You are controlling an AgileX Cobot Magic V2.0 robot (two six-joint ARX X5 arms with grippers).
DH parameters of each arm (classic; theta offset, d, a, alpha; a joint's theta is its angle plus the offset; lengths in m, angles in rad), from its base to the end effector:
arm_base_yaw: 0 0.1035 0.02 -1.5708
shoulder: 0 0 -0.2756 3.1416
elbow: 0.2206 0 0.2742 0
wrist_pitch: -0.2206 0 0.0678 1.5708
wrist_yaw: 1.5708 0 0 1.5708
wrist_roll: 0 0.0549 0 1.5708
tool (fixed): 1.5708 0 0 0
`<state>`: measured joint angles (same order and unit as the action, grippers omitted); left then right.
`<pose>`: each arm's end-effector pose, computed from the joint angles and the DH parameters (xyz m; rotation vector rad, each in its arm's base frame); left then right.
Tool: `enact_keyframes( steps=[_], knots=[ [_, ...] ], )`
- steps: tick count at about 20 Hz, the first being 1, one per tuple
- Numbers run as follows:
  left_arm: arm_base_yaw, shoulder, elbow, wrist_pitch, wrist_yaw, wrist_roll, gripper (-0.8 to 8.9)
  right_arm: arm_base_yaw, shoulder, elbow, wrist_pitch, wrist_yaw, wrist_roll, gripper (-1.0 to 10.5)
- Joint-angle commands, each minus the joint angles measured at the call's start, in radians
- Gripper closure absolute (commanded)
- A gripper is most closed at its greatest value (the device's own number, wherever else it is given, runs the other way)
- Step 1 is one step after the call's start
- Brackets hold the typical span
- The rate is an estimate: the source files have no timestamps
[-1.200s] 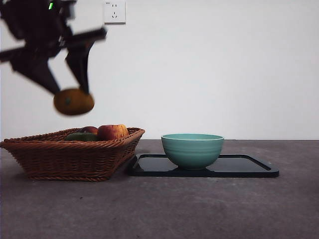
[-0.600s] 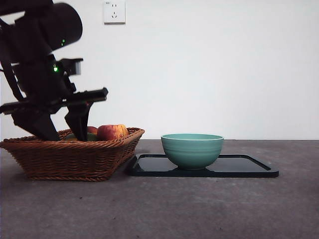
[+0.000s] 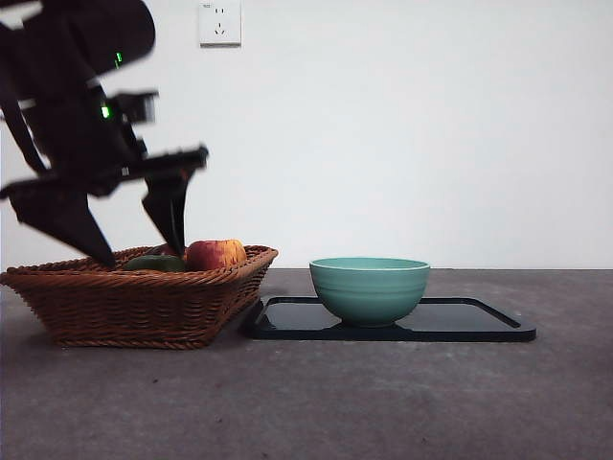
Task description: Pick up the wifruite, put it on the bowl, pick up the plate, put it on desk
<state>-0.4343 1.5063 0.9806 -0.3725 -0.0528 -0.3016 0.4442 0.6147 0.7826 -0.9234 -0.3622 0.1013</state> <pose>0.3098 -0.1405 0.2002 -0.0610 0.9183 -0.2192 0.1138 0.0757 0.2846 0.0593 0.8128 0.7267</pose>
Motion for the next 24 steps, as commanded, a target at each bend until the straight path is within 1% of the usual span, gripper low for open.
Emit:
enact_keyframes(
  steps=[1, 3, 6, 9, 11, 15, 19, 21, 24],
  knots=[
    [-0.006, -0.053, 0.024, -0.029, 0.011, 0.014, 4.38, 0.005, 0.004, 0.003, 0.011, 0.004, -0.004, 7.4],
    [-0.006, -0.121, 0.024, -0.055, 0.08, 0.029, 4.38, 0.005, 0.004, 0.003, 0.011, 0.005, -0.004, 7.4],
    [-0.013, -0.23, 0.024, -0.105, 0.226, 0.058, 4.39, 0.005, 0.004, 0.003, 0.011, 0.03, -0.004, 7.4],
    [-0.013, -0.326, 0.024, -0.166, 0.351, 0.082, 4.39, 0.005, 0.004, 0.003, 0.011, 0.03, -0.004, 7.4],
    [-0.013, -0.389, 0.024, -0.216, 0.433, 0.113, 4.39, 0.005, 0.004, 0.003, 0.011, 0.03, -0.004, 7.4],
    [-0.013, -0.491, 0.024, -0.312, 0.513, 0.175, 4.42, 0.005, 0.004, 0.003, 0.011, 0.03, -0.004, 7.4],
    [-0.013, -0.546, 0.024, -0.426, 0.572, 0.284, 4.42, 0.005, 0.004, 0.003, 0.011, 0.03, -0.004, 7.4],
    [-0.013, -0.549, 0.024, -0.462, 0.574, 0.302, 4.42, 0.005, 0.004, 0.003, 0.011, 0.03, -0.004, 7.4],
    [-0.013, -0.549, 0.024, -0.472, 0.574, 0.309, 4.42, 0.005, 0.004, 0.003, 0.011, 0.03, -0.004, 7.4]
  ],
)
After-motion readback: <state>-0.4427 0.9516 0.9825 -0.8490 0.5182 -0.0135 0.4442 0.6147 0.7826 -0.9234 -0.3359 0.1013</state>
